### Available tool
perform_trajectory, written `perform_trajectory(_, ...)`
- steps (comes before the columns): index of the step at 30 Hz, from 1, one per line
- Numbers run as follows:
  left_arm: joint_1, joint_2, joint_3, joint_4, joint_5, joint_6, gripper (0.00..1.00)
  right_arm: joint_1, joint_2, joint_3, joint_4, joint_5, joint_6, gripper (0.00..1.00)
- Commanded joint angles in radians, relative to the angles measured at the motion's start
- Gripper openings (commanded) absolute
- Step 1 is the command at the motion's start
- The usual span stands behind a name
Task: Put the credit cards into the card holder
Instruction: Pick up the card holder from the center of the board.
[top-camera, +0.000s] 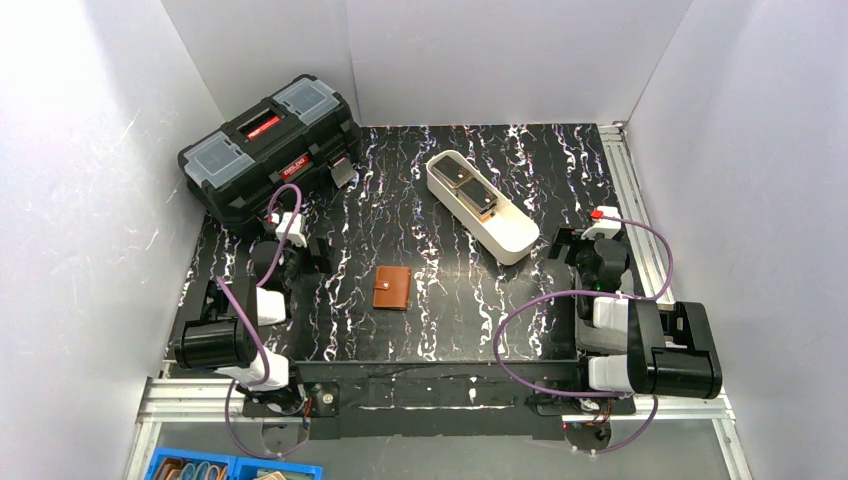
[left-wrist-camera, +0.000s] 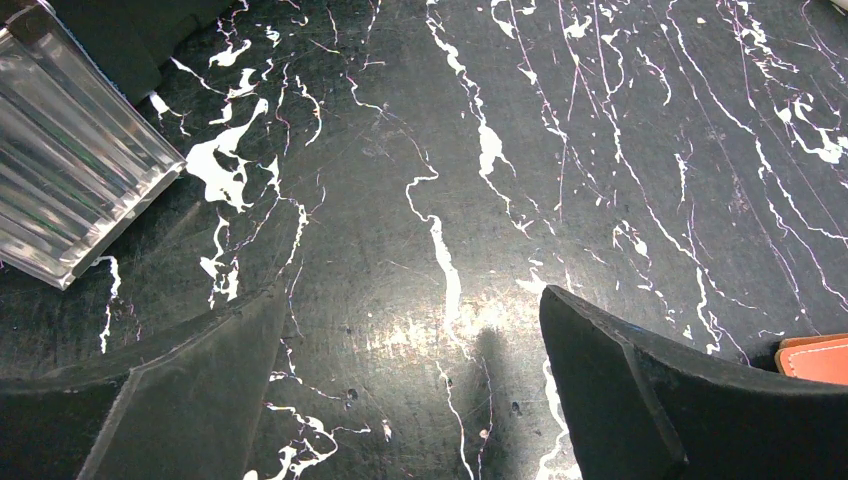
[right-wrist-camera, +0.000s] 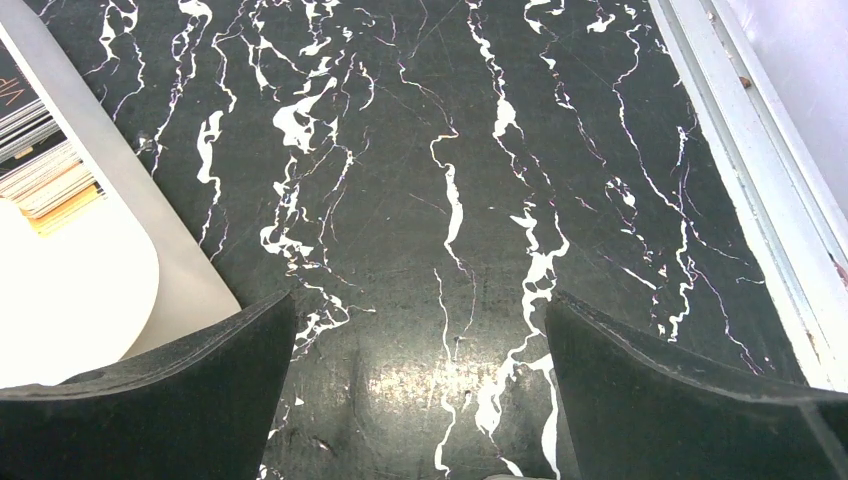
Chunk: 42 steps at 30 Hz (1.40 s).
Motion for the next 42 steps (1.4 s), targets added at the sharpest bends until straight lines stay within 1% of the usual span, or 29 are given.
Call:
perform_trajectory(1, -0.005, -0.010, 0.018, 0.026, 0.006, 0.006, 0.99, -0.007, -0.006, 0.037, 0.044, -0.005, 0.008, 1.00)
perform_trajectory(8, -0.005, -0.007, 0.026, 0.013, 0.002, 0.009, 0.99, -0.007, -0.007, 0.033, 0.048, 0.009, 0.008, 1.00)
perform_trajectory(9, -0.005, -0.010, 0.025, 0.010, 0.002, 0.010, 0.99, -0.007, -0.008, 0.034, 0.059, 0.047, 0.015, 1.00)
perform_trajectory(10, -0.005, -0.011, 0.022, 0.015, 0.004, 0.007, 0.99, -0.007, -0.022, 0.042, 0.033, 0.100, 0.043, 1.00)
perform_trajectory(11, -0.005, -0.016, 0.025, 0.019, 0.016, 0.004, 0.99, -0.007, -0.044, 0.066, -0.030, 0.158, 0.067, 1.00)
perform_trajectory(12, -0.003, -0.034, 0.034, -0.014, 0.029, 0.013, 0.99, -0.007, -0.073, 0.107, -0.144, 0.208, 0.092, 1.00)
perform_trajectory(13, -0.003, -0.053, 0.046, -0.072, 0.027, 0.029, 0.99, -0.007, -0.097, 0.173, -0.292, 0.258, 0.131, 1.00)
perform_trajectory(15, -0.003, -0.051, 0.059, -0.065, 0.042, 0.010, 0.99, -0.007, -0.100, 0.332, -0.610, 0.288, 0.168, 1.00)
perform_trajectory(16, 0.002, -0.073, 0.101, -0.165, 0.105, 0.030, 0.99, -0.007, -0.084, 0.405, -0.740, 0.285, 0.182, 1.00)
perform_trajectory(17, 0.000, -0.097, 0.170, -0.325, 0.175, 0.087, 0.99, -0.007, -0.070, 0.463, -0.840, 0.282, 0.220, 1.00)
perform_trajectory(18, -0.010, -0.113, 0.256, -0.539, 0.247, 0.155, 0.99, -0.006, -0.074, 0.497, -0.895, 0.279, 0.260, 1.00)
perform_trajectory(19, -0.025, -0.111, 0.341, -0.718, 0.285, 0.209, 0.99, -0.007, -0.095, 0.502, -0.912, 0.266, 0.290, 1.00)
perform_trajectory(20, -0.041, -0.106, 0.428, -0.888, 0.281, 0.259, 0.99, -0.006, -0.131, 0.492, -0.907, 0.245, 0.321, 1.00)
perform_trajectory(21, -0.062, -0.103, 0.497, -1.031, 0.247, 0.308, 0.99, -0.007, -0.168, 0.479, -0.894, 0.214, 0.344, 1.00)
perform_trajectory(22, -0.075, -0.110, 0.552, -1.133, 0.224, 0.369, 0.99, -0.007, -0.215, 0.472, -0.887, 0.179, 0.366, 1.00)
perform_trajectory(23, -0.081, -0.134, 0.578, -1.192, 0.193, 0.407, 0.99, -0.007, -0.243, 0.473, -0.892, 0.145, 0.395, 1.00)
perform_trajectory(25, -0.082, -0.211, 0.576, -1.186, 0.152, 0.408, 0.99, -0.007, -0.287, 0.500, -0.938, 0.125, 0.500, 1.00)
perform_trajectory(27, -0.079, -0.271, 0.602, -1.233, 0.152, 0.375, 0.99, -0.007, -0.308, 0.537, -1.022, 0.110, 0.611, 1.00)
perform_trajectory(29, -0.079, -0.289, 0.678, -1.314, 0.141, 0.273, 0.99, -0.008, -0.321, 0.560, -1.044, 0.031, 0.654, 1.00)
perform_trajectory(31, -0.080, -0.261, 0.809, -1.440, 0.132, 0.198, 0.99, -0.007, -0.330, 0.566, -1.017, -0.085, 0.655, 1.00)
perform_trajectory(33, -0.079, -0.205, 0.965, -1.595, 0.134, 0.175, 0.99, -0.006, -0.325, 0.579, -0.996, -0.179, 0.640, 1.00)
perform_trajectory(35, -0.079, -0.140, 1.115, -1.744, 0.144, 0.177, 0.99, 0.018, -0.295, 0.634, -1.045, -0.229, 0.606, 1.00)
perform_trajectory(37, -0.079, -0.093, 1.225, -1.857, 0.150, 0.176, 0.99, 0.111, -0.268, 0.715, -1.152, -0.171, 0.543, 1.00)
perform_trajectory(39, -0.079, -0.063, 1.289, -1.934, 0.176, 0.168, 0.99, 0.239, -0.264, 0.760, -1.207, -0.037, 0.480, 1.00)
perform_trajectory(40, -0.080, -0.056, 1.302, -1.960, 0.206, 0.171, 0.99, 0.306, -0.260, 0.773, -1.237, 0.030, 0.457, 1.00)
perform_trajectory(41, -0.080, -0.056, 1.296, -1.969, 0.236, 0.168, 0.96, 0.366, -0.258, 0.781, -1.257, 0.074, 0.445, 1.00)
perform_trajectory(42, -0.080, -0.063, 1.279, -1.966, 0.262, 0.163, 0.96, 0.424, -0.253, 0.781, -1.267, 0.122, 0.439, 1.00)
